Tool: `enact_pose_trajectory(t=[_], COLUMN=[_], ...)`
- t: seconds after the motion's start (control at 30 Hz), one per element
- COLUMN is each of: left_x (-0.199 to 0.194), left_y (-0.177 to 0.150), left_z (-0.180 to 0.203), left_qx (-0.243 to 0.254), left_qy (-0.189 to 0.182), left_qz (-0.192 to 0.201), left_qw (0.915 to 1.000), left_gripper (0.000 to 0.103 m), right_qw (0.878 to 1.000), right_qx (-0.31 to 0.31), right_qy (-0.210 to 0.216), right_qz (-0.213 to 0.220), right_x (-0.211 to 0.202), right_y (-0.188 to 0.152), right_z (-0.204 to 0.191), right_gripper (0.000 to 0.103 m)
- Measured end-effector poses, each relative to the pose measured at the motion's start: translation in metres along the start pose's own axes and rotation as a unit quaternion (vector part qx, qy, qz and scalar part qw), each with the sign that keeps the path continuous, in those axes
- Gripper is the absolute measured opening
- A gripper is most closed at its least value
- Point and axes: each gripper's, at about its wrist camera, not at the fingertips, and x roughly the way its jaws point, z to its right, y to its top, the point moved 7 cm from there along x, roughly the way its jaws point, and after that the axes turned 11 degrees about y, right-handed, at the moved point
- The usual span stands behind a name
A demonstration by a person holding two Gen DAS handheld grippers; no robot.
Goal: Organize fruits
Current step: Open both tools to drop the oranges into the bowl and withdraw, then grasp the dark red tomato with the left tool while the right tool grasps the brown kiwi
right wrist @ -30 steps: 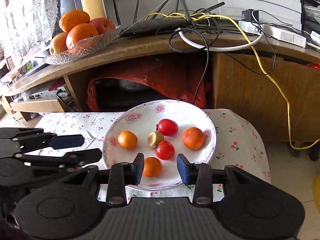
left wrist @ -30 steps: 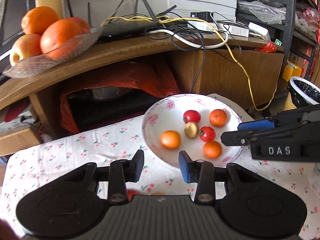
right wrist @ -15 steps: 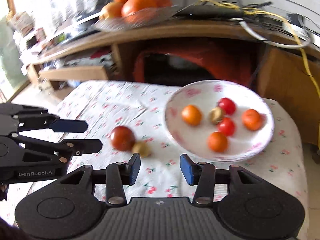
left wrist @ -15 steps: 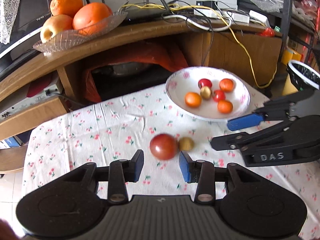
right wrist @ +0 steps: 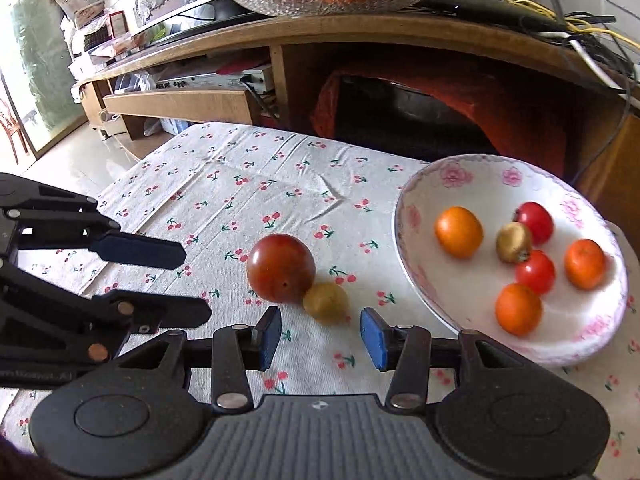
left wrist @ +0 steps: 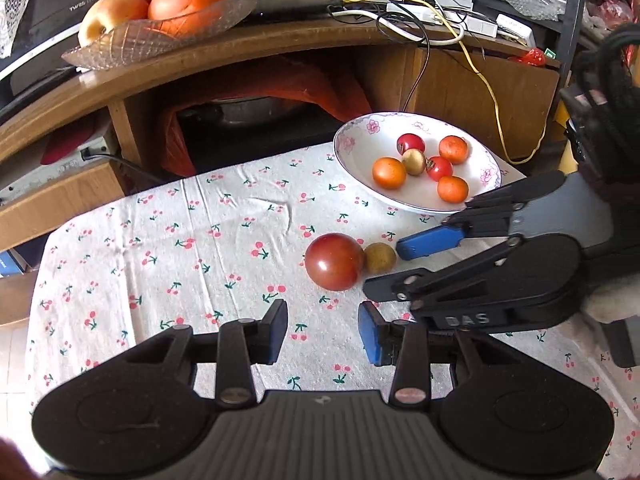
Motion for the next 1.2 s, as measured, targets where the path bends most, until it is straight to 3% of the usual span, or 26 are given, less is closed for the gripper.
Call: enact_pose_trajectory(t=[0.07,0.2,0.53,0.87,1.0,1.1,1.2], left_x=[0.0,0.002,0.019,0.044,0.053,0.058,0.057], left_y=[0.0,0.003,0.016,0.029,0.028,0.026,0.025], left_z=[0.0,-0.003,0.01,0.024,0.022,0.018,0.011], left_qx=[0.005,0.0,0.004,0.013,0.008,0.009,-0.014], left_qy=[0.0,0.001,-0.005,0.016,0.032,0.045,0.033], left_qz=[0.003,0.009,0.02,0.03,0.027,0.026,0.019], left_qw=[1.0,1.0,0.9998,0.9993,0.9991,0.9986,0.9992], left_gripper=[0.048,0.048,0.048,0.057,0.056,0.049,0.048], right_qw=[1.0,1.0,1.0,0.999,0.999,0.998,0.998], right_qx=[-0.007,-0.002,0.018,0.041,0.052,0.056,0.06], right_qy=[-0.006,0.003,-0.004,0.0,-0.002,-0.005,-0.009], right_qz=[0.0,0.005,0.0,0.001,0.004,0.005,0.006], right_x=[0.005,0.005,-0.012,-0.028,-0.033,-0.035,-0.038], right_y=[0.001,0.004,-0.01,-0.024,-0.027,-0.029,-0.031], right_z=[0.0,0.0,0.007,0.015,0.02,0.022,0.022], right_gripper=[0.04,0.02,0.02,0.02,0.02,0.02,0.02])
